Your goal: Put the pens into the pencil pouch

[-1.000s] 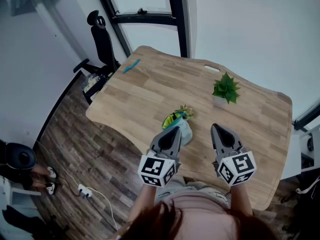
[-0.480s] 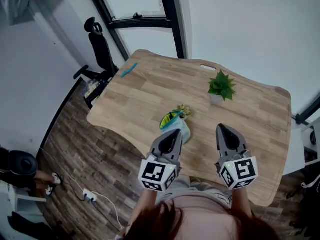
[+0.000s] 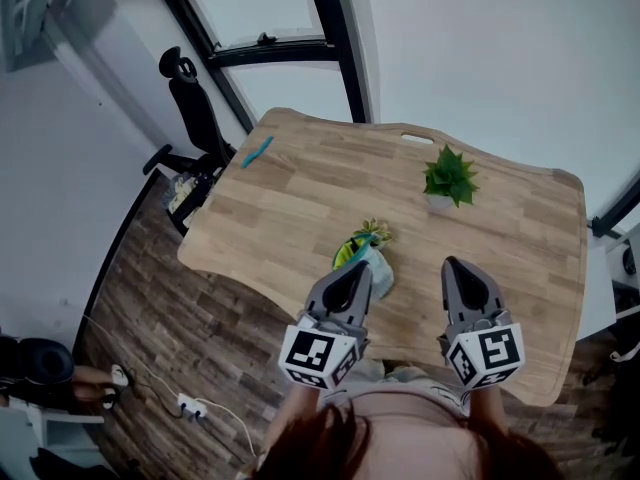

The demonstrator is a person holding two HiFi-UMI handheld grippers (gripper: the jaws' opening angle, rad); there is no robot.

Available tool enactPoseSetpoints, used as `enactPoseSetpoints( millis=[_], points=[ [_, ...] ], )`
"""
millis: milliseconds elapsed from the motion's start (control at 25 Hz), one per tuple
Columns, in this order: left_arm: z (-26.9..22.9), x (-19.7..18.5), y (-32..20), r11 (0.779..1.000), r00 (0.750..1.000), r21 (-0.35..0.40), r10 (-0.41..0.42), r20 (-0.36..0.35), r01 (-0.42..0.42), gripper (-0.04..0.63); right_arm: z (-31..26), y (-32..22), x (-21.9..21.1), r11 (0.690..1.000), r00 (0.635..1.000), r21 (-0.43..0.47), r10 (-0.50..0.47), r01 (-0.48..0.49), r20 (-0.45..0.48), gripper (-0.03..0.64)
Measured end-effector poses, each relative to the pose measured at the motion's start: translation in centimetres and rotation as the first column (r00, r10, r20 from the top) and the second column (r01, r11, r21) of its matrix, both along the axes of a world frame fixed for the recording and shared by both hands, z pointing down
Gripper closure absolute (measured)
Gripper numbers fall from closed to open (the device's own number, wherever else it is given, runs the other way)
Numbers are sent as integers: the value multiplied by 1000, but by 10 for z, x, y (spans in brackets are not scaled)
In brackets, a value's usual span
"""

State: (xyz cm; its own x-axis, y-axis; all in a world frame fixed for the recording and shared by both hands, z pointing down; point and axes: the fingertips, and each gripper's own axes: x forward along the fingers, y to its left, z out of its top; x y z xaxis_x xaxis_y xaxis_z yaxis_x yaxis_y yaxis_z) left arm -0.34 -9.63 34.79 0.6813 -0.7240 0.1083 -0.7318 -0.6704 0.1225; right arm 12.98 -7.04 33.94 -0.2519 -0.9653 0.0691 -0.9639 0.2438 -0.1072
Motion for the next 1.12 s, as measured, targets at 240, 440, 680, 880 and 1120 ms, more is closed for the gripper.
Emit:
enactPoseSetpoints(
  millis=[240,440,680,880,1120],
  points=[
    [6,-1,-7,999,999,-5,43,21,-43,595,4,-8,-3,999,999,-24,37,-36,12,617],
    [12,-9,-14,998,998,-20,58,27,-58,595,4,-16,-15,999,999,-25,45,-45,3,617],
    [12,-19,-26,998,998,-34,59,3,-58,594,9,-16,-22,997,998,-42,59,-60,-26,617],
    [13,-20,-33,997,997,-36,72,-7,-73,595,13,-21,-21,995,996,-63,76,-78,-37,617],
    [17,-25,-45,998,998,-37,56,-8,-56,595,14,-28,-22,995,997,-66,70,-73,-46,617]
  ],
)
